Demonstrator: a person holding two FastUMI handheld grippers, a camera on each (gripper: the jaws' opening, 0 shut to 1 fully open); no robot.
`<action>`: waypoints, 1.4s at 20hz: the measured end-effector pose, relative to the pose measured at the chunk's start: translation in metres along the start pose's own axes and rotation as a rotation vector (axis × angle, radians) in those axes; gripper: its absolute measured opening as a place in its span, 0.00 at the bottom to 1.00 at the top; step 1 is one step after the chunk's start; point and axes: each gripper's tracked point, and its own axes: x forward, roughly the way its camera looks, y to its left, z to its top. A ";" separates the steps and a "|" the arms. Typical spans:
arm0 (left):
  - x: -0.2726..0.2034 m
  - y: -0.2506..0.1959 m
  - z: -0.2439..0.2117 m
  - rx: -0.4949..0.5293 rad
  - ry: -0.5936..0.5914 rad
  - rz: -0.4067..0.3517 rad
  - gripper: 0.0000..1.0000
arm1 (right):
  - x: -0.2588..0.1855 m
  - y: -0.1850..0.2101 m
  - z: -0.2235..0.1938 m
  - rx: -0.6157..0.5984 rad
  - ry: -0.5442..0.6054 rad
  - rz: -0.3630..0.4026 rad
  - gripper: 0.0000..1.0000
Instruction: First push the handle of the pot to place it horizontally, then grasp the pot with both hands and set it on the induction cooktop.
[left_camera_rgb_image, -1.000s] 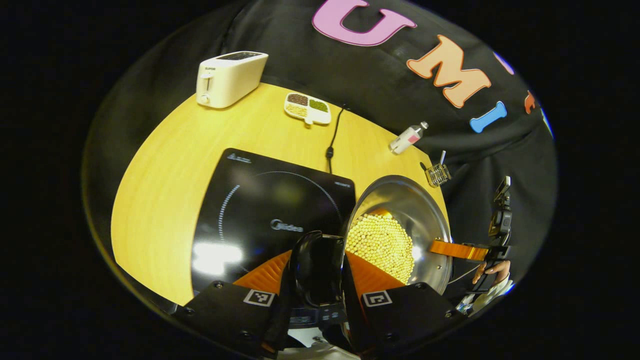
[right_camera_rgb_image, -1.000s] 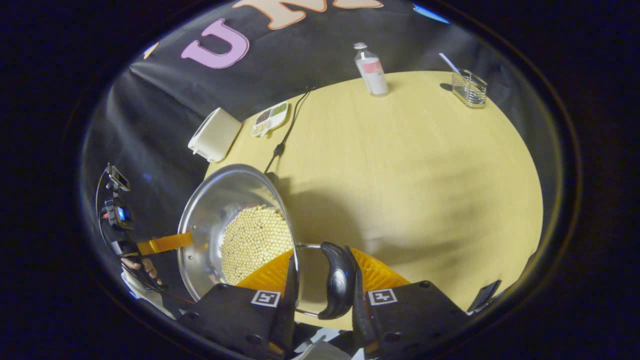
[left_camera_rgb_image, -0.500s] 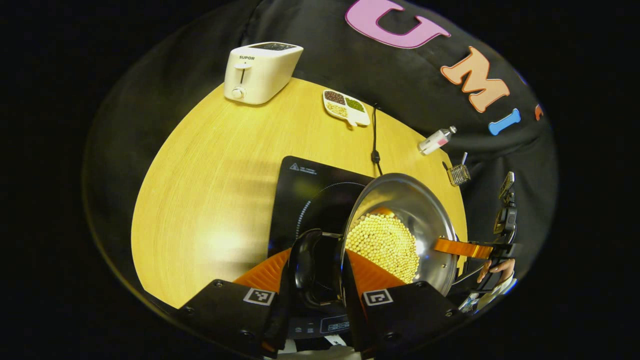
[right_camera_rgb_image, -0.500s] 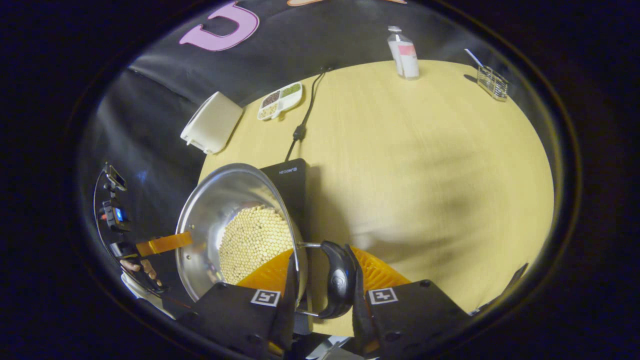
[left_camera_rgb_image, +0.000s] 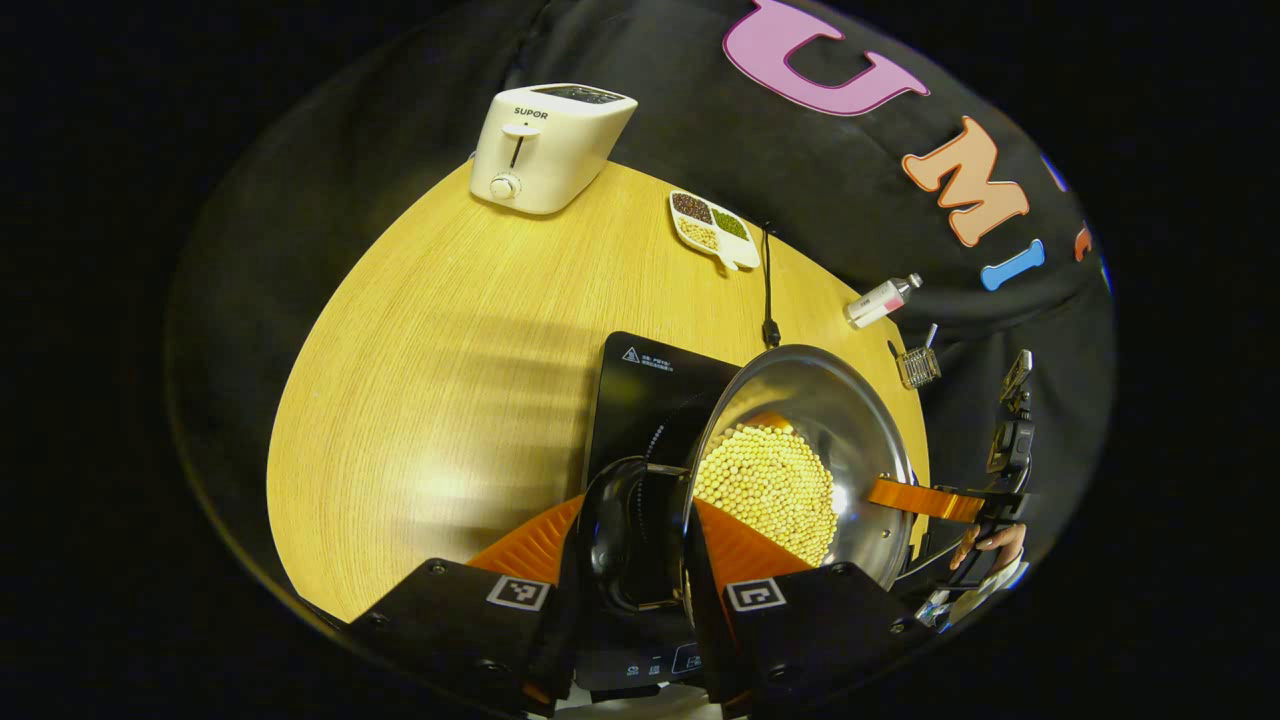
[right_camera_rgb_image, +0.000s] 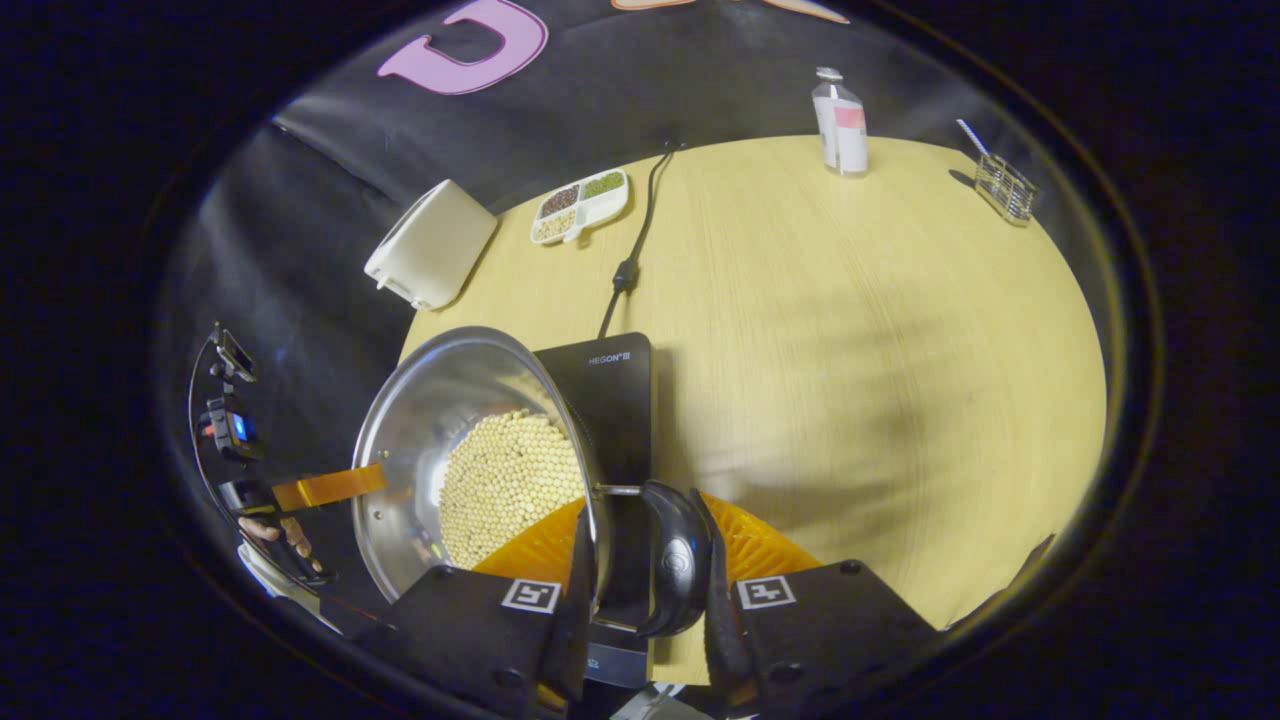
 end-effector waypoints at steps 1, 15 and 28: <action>-0.001 0.000 -0.002 -0.006 0.002 -0.005 0.53 | 0.000 -0.001 -0.003 0.001 0.007 -0.001 0.43; 0.031 0.018 -0.055 0.001 0.095 0.073 0.99 | 0.012 -0.007 -0.028 0.082 0.051 0.056 0.94; -0.001 0.015 0.021 0.189 -0.148 0.180 0.98 | -0.035 -0.010 0.007 0.164 -0.119 0.106 0.94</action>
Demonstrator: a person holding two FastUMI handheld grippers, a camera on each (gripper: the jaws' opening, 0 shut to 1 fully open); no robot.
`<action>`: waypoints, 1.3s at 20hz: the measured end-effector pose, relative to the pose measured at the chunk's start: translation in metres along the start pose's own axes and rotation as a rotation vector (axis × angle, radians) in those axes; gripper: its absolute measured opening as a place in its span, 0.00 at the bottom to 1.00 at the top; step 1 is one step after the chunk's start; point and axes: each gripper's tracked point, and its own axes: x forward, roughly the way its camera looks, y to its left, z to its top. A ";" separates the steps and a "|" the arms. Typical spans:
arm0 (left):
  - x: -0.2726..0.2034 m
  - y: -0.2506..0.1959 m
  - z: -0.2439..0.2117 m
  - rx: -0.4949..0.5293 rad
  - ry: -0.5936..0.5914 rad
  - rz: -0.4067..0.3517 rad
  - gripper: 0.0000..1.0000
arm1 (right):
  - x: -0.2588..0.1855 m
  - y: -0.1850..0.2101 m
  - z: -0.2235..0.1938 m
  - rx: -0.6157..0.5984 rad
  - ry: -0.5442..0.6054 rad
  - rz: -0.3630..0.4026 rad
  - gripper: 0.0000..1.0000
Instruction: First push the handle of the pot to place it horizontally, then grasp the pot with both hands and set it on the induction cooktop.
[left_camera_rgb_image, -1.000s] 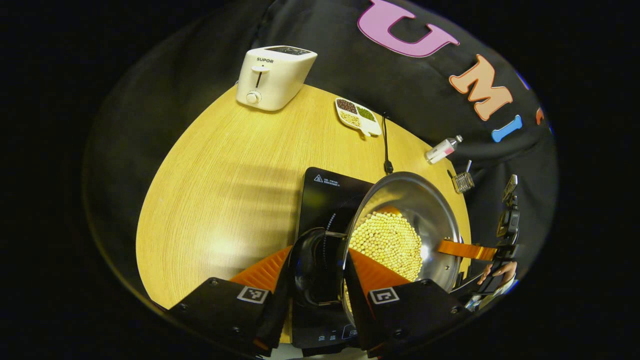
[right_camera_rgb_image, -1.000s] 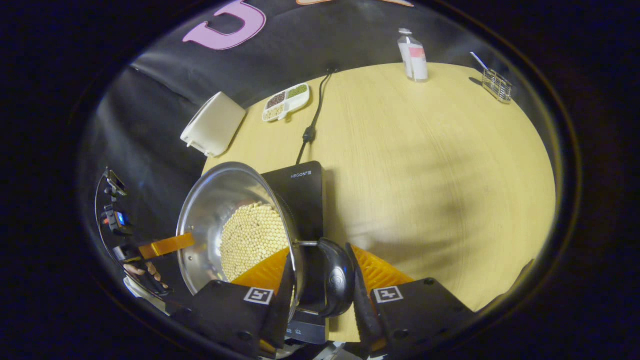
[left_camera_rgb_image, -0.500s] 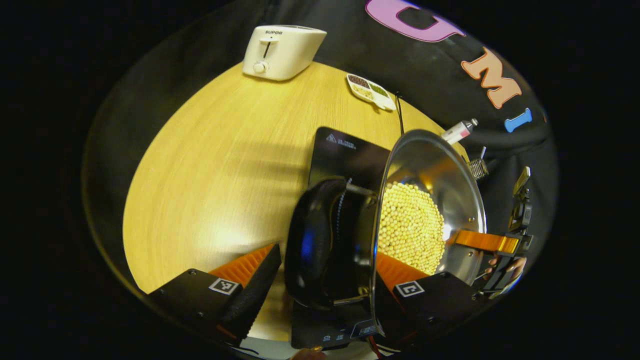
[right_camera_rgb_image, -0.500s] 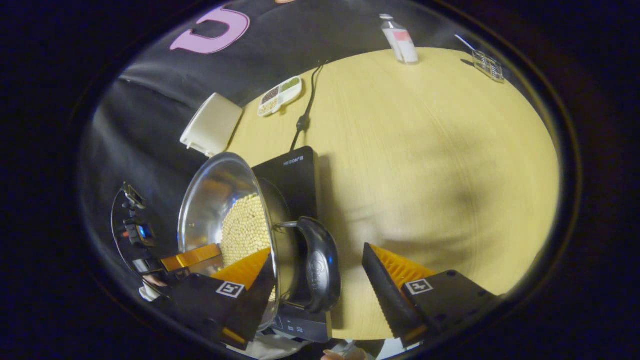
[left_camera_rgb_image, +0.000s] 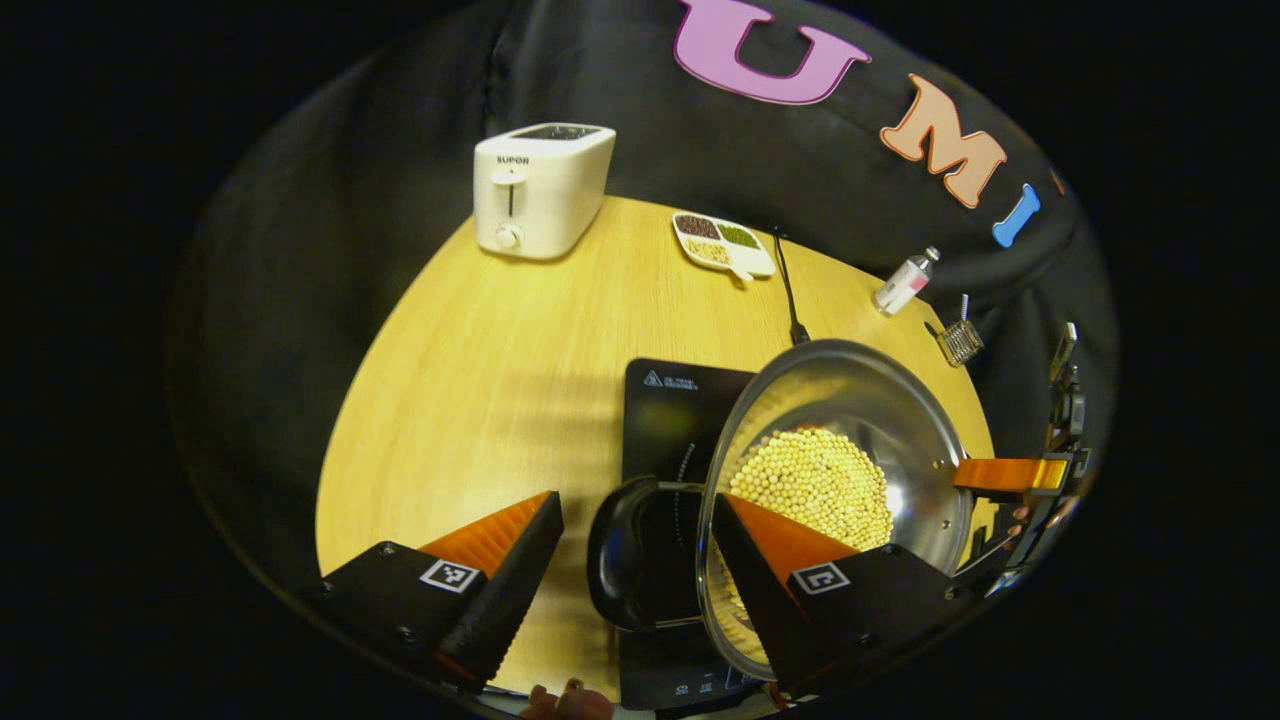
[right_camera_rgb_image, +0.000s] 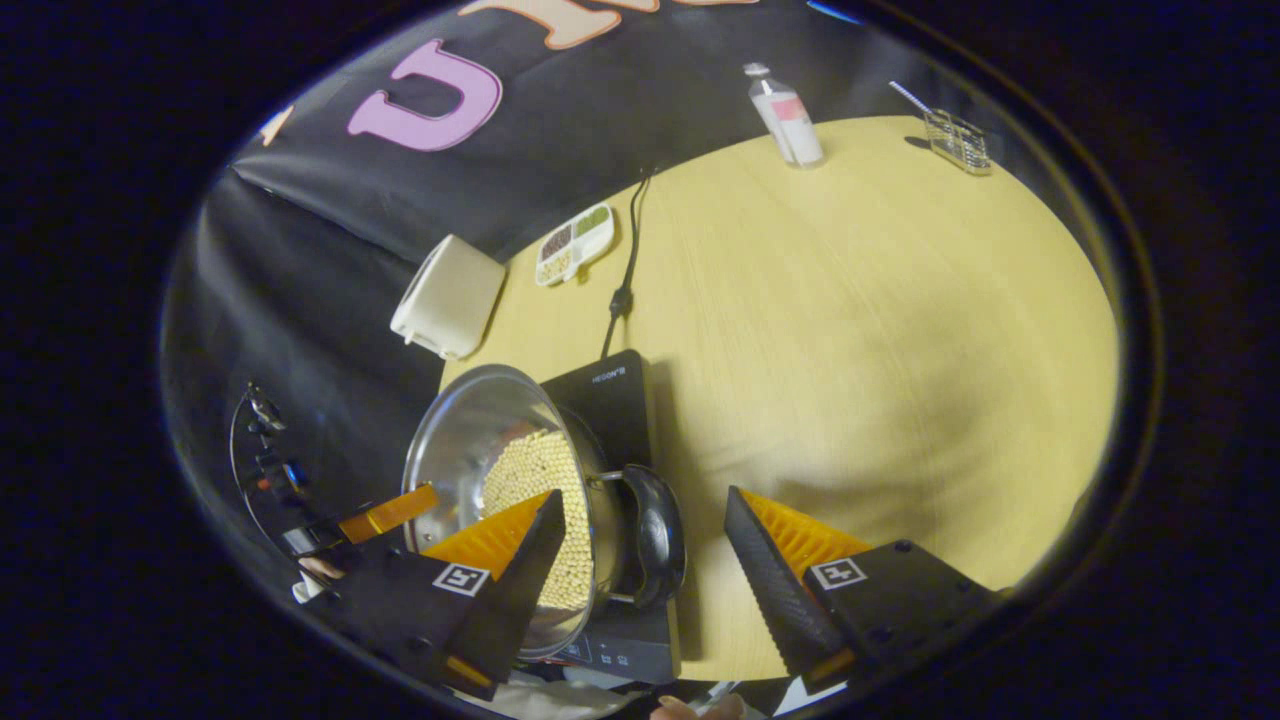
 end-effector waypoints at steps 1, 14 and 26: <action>-0.007 0.001 0.004 0.001 -0.029 0.012 0.98 | -0.008 -0.002 0.004 0.000 -0.025 -0.002 0.93; -0.215 -0.109 0.136 0.198 -0.828 0.004 0.96 | -0.198 0.083 0.089 -0.090 -0.691 0.296 0.99; -0.341 -0.324 0.124 0.098 -1.352 -0.415 0.97 | -0.348 0.057 0.064 -0.295 -1.258 0.184 0.92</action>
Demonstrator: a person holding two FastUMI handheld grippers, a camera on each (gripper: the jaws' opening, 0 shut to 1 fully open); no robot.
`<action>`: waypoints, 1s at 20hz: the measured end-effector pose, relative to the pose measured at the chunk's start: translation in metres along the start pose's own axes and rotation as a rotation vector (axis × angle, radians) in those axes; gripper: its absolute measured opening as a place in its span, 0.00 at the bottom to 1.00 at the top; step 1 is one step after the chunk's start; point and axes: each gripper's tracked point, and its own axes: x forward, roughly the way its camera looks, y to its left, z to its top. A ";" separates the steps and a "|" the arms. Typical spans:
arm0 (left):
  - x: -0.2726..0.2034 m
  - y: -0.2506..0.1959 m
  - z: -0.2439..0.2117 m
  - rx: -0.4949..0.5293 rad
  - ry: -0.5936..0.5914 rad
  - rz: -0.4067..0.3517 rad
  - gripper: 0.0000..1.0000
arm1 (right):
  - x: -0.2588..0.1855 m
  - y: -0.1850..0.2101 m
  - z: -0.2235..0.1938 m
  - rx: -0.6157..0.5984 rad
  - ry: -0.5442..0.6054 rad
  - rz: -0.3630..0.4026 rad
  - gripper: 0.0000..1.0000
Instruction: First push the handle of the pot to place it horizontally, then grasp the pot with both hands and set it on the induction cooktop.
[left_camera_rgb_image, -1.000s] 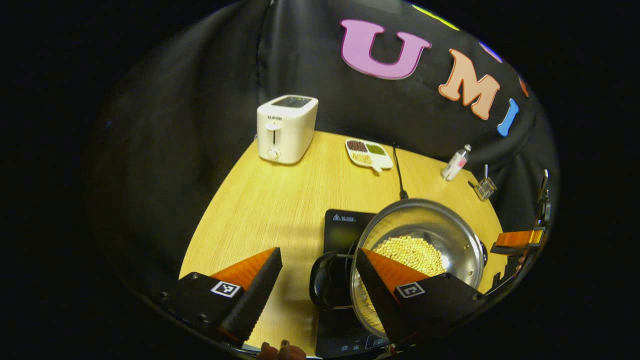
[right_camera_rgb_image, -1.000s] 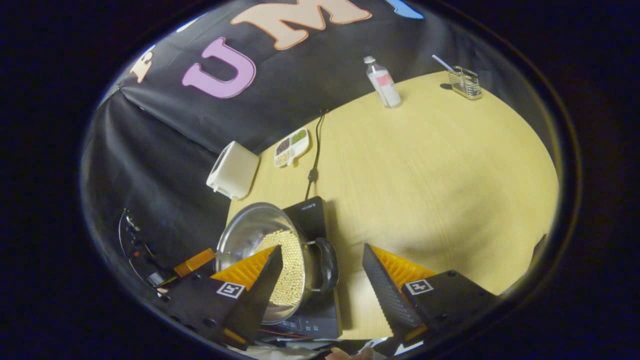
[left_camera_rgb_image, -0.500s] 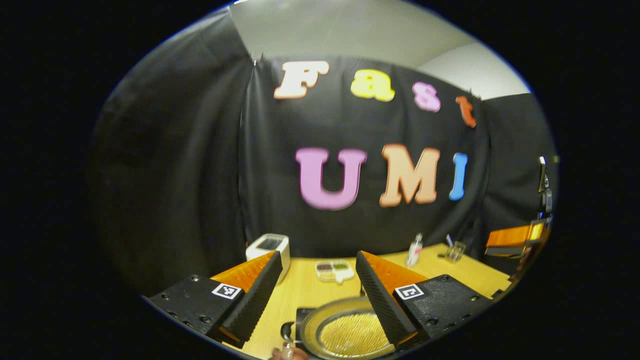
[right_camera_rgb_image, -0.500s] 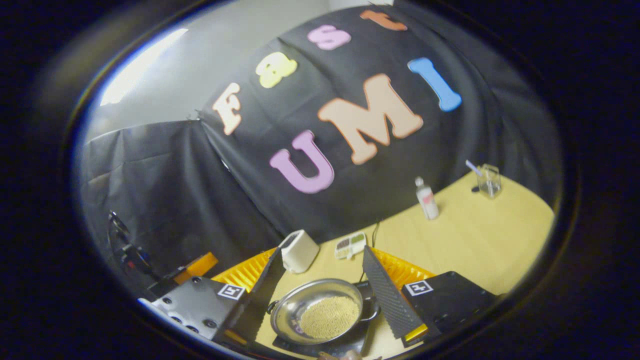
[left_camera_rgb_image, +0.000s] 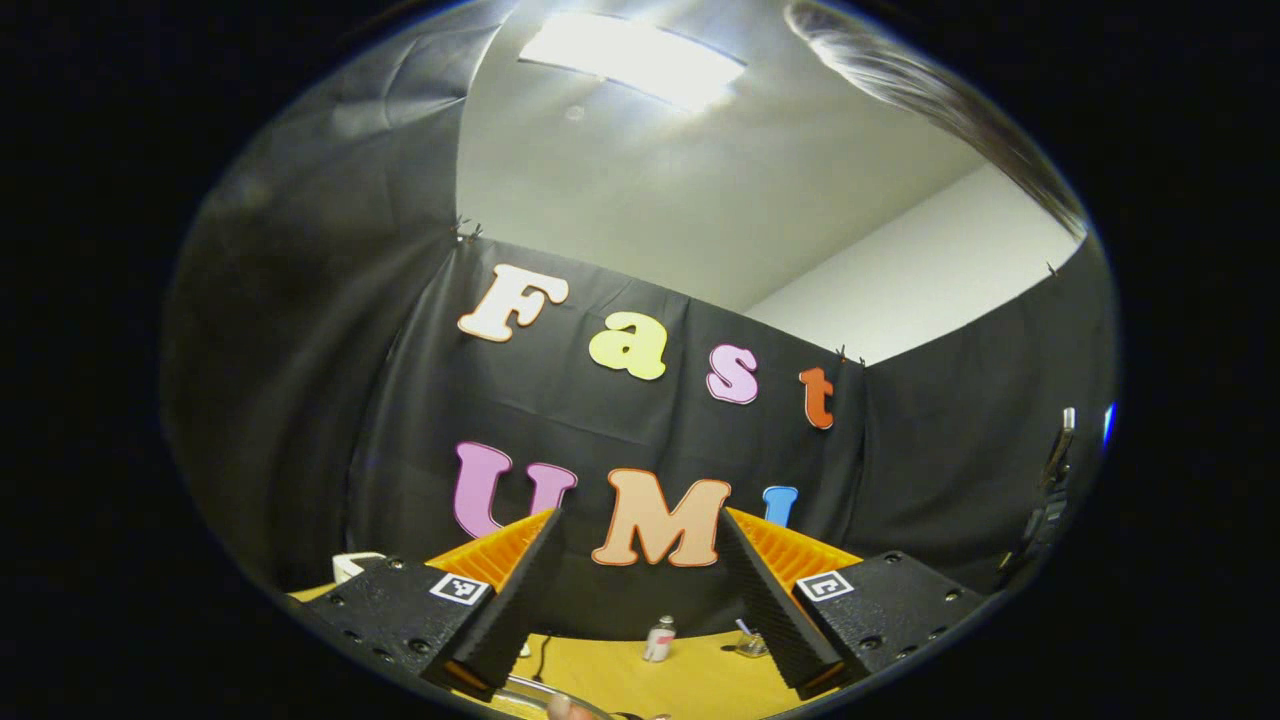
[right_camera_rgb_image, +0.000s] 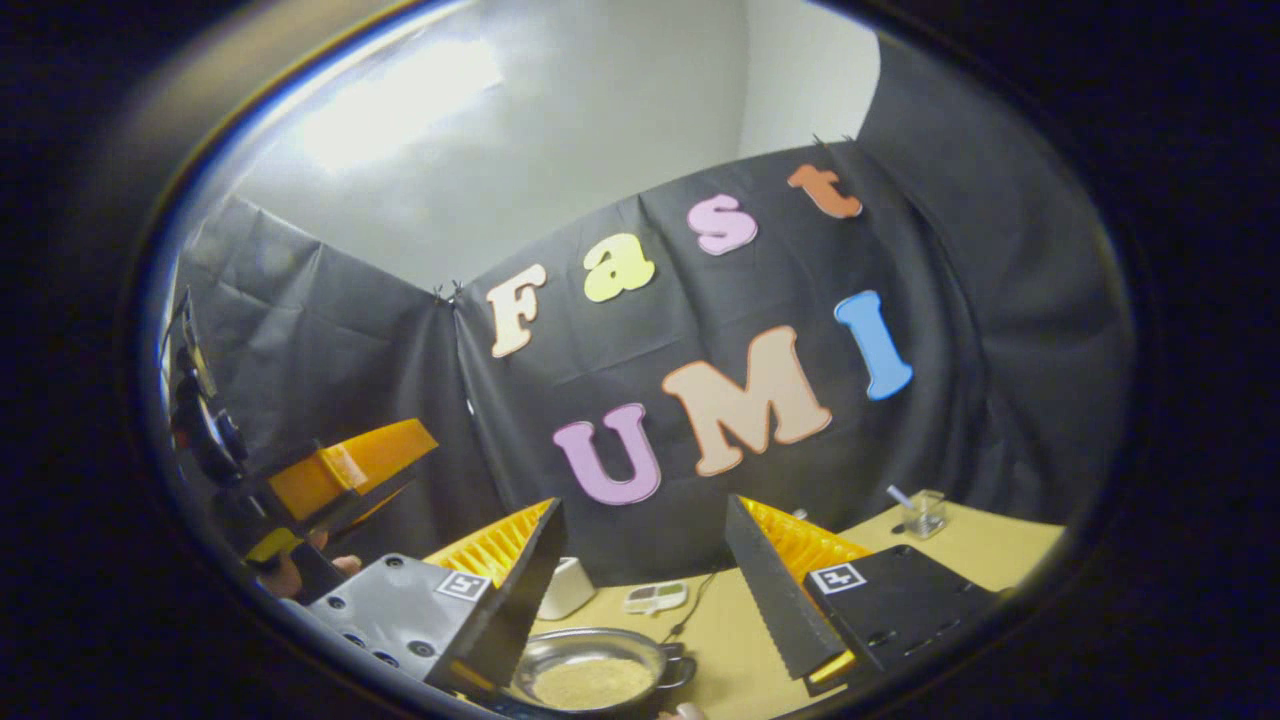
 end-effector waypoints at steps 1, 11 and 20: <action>0.001 0.003 -0.001 -0.031 0.000 0.025 0.96 | -0.004 -0.005 0.010 -0.018 -0.013 -0.023 0.92; 0.012 -0.013 -0.013 -0.074 0.024 -0.016 0.95 | -0.007 -0.017 0.011 -0.045 0.032 -0.078 0.92; 0.000 0.022 -0.019 0.013 0.075 0.085 0.92 | -0.014 -0.023 0.001 -0.073 0.064 -0.138 0.92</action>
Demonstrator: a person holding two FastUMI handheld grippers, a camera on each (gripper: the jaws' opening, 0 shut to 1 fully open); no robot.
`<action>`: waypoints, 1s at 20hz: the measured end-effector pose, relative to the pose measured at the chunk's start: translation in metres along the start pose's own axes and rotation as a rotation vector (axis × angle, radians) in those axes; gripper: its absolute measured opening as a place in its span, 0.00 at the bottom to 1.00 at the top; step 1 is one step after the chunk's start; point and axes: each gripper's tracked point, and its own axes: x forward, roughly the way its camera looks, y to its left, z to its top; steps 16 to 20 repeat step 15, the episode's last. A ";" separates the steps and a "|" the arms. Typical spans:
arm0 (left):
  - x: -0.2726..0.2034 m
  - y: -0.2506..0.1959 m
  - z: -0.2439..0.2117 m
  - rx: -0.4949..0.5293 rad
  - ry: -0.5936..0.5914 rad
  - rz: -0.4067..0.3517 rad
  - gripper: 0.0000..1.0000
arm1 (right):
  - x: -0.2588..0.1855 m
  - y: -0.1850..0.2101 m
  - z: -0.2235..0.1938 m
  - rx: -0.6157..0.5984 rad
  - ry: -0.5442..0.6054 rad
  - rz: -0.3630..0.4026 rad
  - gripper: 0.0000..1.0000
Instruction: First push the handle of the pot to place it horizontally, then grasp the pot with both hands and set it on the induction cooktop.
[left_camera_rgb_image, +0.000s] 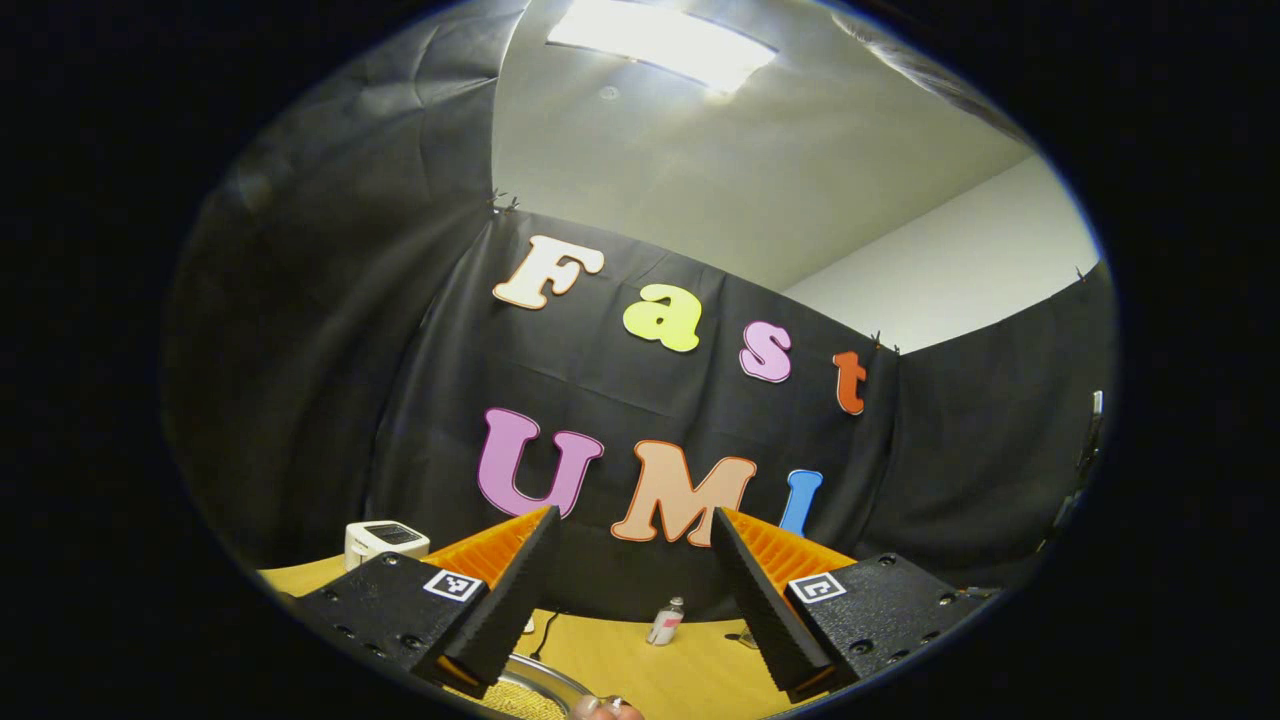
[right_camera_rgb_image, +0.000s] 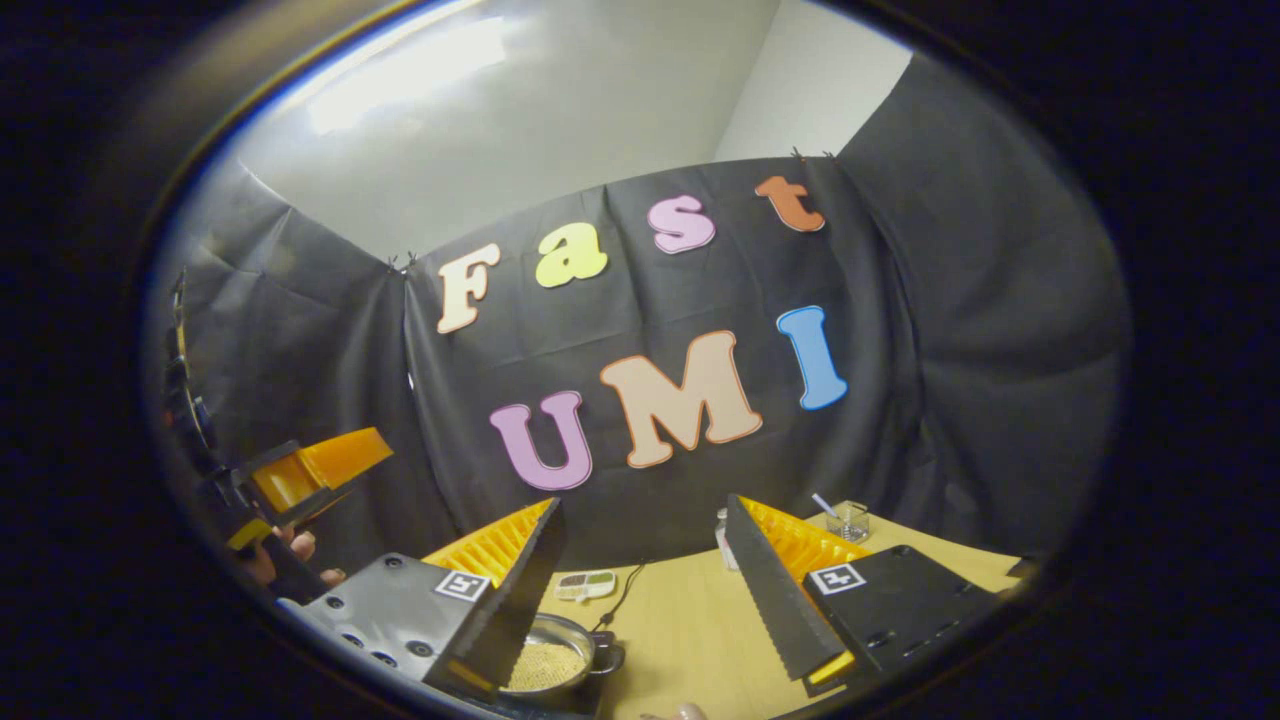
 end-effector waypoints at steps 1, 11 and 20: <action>0.000 -0.001 0.002 0.004 -0.001 -0.008 0.92 | 0.000 0.002 0.000 -0.007 0.001 0.000 0.92; 0.001 -0.008 0.005 -0.008 -0.008 -0.045 0.96 | -0.001 0.009 -0.013 0.000 0.063 0.025 0.92; -0.001 -0.011 0.003 -0.007 0.002 -0.051 0.96 | -0.004 0.006 -0.012 0.011 0.078 0.014 0.92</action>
